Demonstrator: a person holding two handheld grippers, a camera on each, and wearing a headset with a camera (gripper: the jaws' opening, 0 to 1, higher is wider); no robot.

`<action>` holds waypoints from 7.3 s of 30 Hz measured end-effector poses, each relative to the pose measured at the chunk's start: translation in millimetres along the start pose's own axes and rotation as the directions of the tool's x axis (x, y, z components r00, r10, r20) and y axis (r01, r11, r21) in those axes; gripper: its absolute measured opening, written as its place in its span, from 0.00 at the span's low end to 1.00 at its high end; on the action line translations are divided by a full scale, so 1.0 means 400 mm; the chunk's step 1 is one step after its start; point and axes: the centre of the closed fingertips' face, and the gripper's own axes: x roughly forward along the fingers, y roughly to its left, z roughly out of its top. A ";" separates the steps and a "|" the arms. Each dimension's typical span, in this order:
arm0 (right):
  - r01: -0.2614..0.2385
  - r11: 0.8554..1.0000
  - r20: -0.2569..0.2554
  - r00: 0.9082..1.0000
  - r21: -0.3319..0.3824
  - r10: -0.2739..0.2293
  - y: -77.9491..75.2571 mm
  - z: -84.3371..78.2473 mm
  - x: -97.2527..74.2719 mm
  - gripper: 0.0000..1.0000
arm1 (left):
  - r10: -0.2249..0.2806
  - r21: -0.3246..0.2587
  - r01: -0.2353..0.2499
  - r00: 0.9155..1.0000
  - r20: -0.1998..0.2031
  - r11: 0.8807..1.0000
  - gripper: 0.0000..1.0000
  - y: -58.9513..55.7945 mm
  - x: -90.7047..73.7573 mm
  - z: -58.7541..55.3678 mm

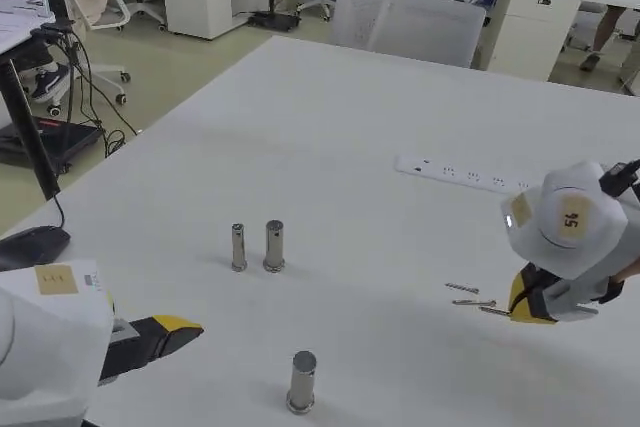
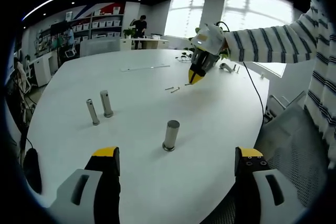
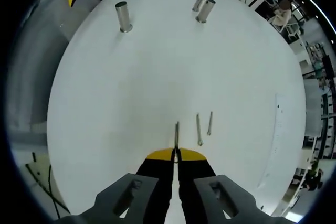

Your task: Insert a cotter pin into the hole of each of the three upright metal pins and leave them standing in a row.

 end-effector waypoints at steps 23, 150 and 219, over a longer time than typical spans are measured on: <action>0.090 0.995 0.050 0.995 -0.043 -0.088 0.050 0.072 -0.070 0.02 | -0.048 0.050 0.046 0.998 0.040 0.998 0.84 0.010 0.015 0.096; 0.372 0.928 0.256 0.899 -0.024 -0.354 0.197 0.275 -0.186 0.02 | -0.317 -0.262 0.331 0.944 0.097 0.906 0.00 -0.186 0.211 0.221; -0.077 0.987 0.529 0.849 0.140 -0.009 0.353 0.286 -0.189 0.05 | -0.531 0.429 0.481 0.848 -0.004 0.765 0.00 -0.274 0.130 0.146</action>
